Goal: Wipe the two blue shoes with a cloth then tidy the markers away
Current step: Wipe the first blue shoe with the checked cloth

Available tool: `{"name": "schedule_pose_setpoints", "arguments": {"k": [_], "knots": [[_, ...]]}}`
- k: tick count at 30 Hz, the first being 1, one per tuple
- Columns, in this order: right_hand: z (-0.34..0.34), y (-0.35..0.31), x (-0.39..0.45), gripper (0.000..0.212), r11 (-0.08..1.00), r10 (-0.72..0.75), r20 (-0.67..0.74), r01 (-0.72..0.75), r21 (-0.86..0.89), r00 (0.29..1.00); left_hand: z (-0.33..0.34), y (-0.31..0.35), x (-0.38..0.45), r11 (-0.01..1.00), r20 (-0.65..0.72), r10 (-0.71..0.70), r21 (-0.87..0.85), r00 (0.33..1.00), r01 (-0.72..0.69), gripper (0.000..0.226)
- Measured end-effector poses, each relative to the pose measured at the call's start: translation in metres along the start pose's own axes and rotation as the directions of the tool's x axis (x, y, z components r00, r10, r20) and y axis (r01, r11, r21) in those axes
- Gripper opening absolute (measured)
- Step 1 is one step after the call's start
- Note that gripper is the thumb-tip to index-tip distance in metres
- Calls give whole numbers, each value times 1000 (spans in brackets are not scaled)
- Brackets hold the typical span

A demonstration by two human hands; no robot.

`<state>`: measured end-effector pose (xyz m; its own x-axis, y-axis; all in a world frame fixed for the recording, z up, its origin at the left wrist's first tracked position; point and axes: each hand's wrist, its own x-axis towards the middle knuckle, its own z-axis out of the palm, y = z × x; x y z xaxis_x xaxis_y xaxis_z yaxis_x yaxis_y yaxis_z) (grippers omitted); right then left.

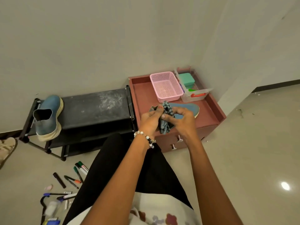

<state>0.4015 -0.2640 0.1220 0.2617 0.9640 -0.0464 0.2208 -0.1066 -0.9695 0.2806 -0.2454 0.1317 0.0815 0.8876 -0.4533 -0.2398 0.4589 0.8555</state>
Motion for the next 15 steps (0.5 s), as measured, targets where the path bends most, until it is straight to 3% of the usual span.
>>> {"name": "schedule_pose_setpoints", "arguments": {"k": [3,6,7,9,11,13,15], "knots": [[-11,-7,-13,38,990,61,119,-75,121,991,-2,0,-15,994,17,-79,-73,997,80,25],[-17,-12,-19,30,956,125,118,-152,250,985,-3,-1,-22,981,-3,-137,-141,991,135,20],[-19,-12,-20,30,912,180,103,-205,355,978,-4,-2,-23,975,-28,-155,-166,988,148,20],[-21,-12,-22,31,705,327,121,-327,629,937,-5,-2,-24,968,-78,-173,-197,982,155,23],[-23,-11,-26,26,522,393,180,-381,763,901,-4,-3,-25,965,-88,-173,-217,981,150,28],[-20,-12,-31,31,534,348,229,-393,748,909,-4,-3,-27,960,-41,-177,-228,983,163,35],[-12,-11,-38,41,668,302,215,-367,647,929,-3,-5,-26,985,-9,-128,-113,992,127,35]]}}
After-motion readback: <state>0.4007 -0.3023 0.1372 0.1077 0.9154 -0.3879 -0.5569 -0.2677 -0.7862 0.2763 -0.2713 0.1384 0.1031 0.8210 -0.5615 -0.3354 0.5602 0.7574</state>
